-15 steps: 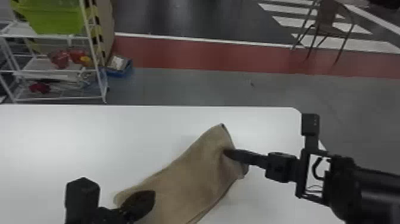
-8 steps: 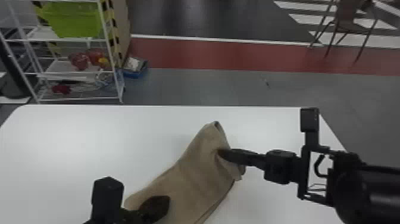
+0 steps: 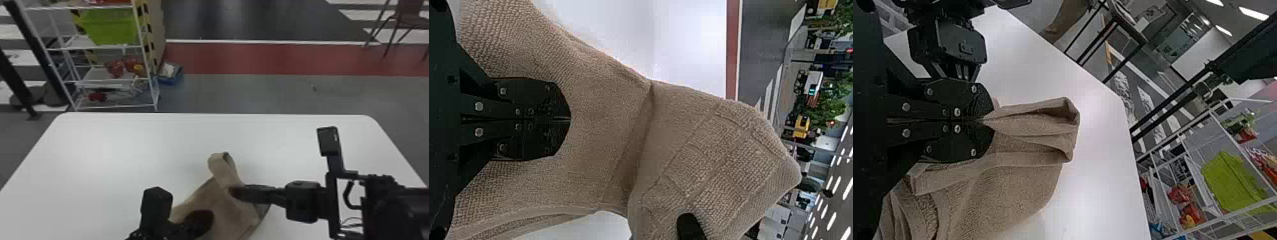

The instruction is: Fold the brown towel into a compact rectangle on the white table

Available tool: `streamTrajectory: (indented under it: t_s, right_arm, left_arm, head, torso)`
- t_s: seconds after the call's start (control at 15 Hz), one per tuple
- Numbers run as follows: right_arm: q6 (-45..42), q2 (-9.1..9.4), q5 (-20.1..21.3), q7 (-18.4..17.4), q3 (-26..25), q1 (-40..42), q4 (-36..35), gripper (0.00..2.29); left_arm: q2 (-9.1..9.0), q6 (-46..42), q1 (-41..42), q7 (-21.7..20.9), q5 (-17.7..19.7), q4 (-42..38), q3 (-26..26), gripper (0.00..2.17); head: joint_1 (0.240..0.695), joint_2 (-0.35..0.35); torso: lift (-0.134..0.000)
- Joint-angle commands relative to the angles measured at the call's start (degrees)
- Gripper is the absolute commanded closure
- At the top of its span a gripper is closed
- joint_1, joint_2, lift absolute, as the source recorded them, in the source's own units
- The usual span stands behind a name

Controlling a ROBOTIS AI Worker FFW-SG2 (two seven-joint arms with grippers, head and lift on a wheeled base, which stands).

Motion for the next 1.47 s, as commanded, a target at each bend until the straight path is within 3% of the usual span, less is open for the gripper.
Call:
streamTrajectory:
  t_s: [0.0,0.33,0.67,1.27,1.4]
  right_arm:
    - [1.6,0.05,0.5,0.0,0.4,-0.3,-0.5,1.42]
    - [2.8,0.05,2.0,0.0,-0.1,-0.8,-0.4,1.42]
    - [3.7,0.05,5.0,0.0,0.7,-1.0,-0.2,1.42]
    - [3.5,0.05,13.2,-0.1,10.2,-2.5,3.2,1.39]
    - [2.7,0.05,15.1,-0.4,12.2,-2.7,5.1,1.28]
  left_arm:
    - [0.09,1.2,0.8,0.1,0.1,-1.0,-0.3,1.73]
    - [0.70,2.4,6.0,-1.3,2.2,-10.5,4.4,1.72]
    - [0.88,2.2,7.9,-2.8,2.7,-10.0,7.3,1.73]
    - [0.88,-0.1,7.8,-2.8,2.0,-7.3,6.8,1.73]
    - [0.88,-0.2,7.8,-2.8,2.0,-7.3,6.7,1.73]
  head:
    - [0.695,0.004]
    - [0.695,0.005]
    - [0.695,0.036]
    - [0.695,0.092]
    - [0.695,0.100]
  torso:
    - [-0.123]
    - [-0.123]
    - [-0.123]
    - [-0.123]
    - [-0.123]
